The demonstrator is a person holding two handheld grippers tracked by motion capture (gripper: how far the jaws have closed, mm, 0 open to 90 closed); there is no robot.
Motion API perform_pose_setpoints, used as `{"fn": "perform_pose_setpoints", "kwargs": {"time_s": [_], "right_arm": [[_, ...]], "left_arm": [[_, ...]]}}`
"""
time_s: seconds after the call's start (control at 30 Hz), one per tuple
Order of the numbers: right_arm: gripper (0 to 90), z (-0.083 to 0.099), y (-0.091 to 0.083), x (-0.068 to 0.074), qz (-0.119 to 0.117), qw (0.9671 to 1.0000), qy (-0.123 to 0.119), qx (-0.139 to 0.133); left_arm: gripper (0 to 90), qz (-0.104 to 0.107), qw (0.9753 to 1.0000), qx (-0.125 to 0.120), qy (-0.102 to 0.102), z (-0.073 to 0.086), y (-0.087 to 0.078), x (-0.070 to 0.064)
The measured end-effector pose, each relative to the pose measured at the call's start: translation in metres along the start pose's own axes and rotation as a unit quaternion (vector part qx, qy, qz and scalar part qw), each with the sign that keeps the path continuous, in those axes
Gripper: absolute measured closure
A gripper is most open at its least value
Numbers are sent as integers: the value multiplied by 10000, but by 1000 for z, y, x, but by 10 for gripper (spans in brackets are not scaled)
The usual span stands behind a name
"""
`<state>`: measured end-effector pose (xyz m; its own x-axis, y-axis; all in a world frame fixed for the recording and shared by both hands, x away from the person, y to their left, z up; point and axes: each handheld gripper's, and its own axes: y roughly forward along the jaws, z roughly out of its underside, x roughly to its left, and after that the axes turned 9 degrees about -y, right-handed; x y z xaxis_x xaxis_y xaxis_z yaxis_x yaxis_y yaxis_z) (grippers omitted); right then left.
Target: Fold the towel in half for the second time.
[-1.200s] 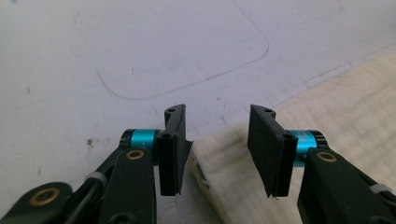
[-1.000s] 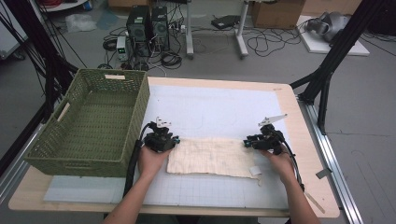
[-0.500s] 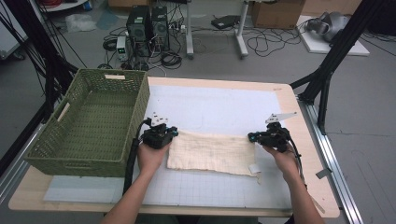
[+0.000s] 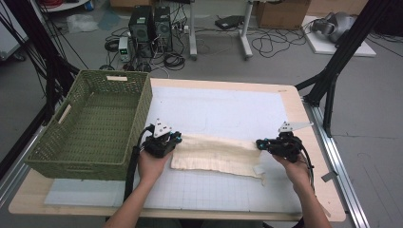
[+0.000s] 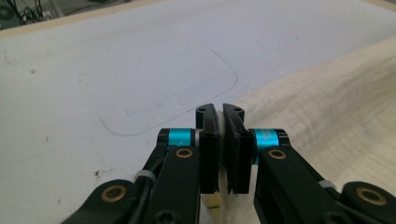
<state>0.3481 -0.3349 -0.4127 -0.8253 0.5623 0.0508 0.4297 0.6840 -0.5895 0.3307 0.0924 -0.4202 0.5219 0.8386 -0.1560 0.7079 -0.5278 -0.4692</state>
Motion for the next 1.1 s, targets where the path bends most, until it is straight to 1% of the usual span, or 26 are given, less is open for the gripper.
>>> {"fn": "perform_pose_setpoints", "kwargs": {"time_s": [0.03,0.13,0.27,0.3,0.37,0.43,0.57,0.67,0.73,0.77,0.8,0.9,0.97,1.0,1.03,1.1], "right_arm": [[855,0,-1,1,-31,10000,-38,-15],[855,1,-4,8,-114,9999,-65,-27],[853,6,-7,18,-217,9996,-169,-2],[854,7,-8,20,-243,9995,-176,-34],[853,10,-9,26,-310,9994,-161,2],[852,13,-8,29,-345,9991,-221,65],[852,21,-5,36,-458,9983,-230,288],[850,28,-2,39,-524,9975,-225,427],[841,31,1,40,-547,9969,-219,523],[829,31,1,41,-567,9966,-217,551],[810,31,1,41,-562,9966,-241,555],[743,24,-5,42,-459,9975,-309,431],[721,18,-10,42,-400,9986,-248,251],[704,15,-12,41,-349,9989,-275,173],[695,11,-13,41,-329,9990,-264,145],[683,5,-12,42,-294,9991,-295,82]], "left_arm": [[848,1,10000,-1,33,2,-2,-1],[846,62,10000,-22,14,8,-7,-2],[844,126,9999,-23,29,18,-15,-4],[843,133,9999,30,40,21,-17,-5],[841,194,9998,30,9,27,-20,-5],[839,216,9997,95,40,31,-24,-7],[836,265,9994,209,91,40,-29,-13],[823,321,9988,359,30,45,-31,-15],[789,369,9977,571,3,48,-30,-16],[759,375,9972,639,17,48,-30,-16],[743,380,9973,634,42,48,-31,-17],[715,450,9968,661,23,46,-34,-17],[693,466,9963,723,63,46,-34,-16],[682,491,9960,746,35,46,-35,-15],[671,509,9959,746,11,46,-35,-15],[664,532,9957,760,51,46,-36,-15]]}}
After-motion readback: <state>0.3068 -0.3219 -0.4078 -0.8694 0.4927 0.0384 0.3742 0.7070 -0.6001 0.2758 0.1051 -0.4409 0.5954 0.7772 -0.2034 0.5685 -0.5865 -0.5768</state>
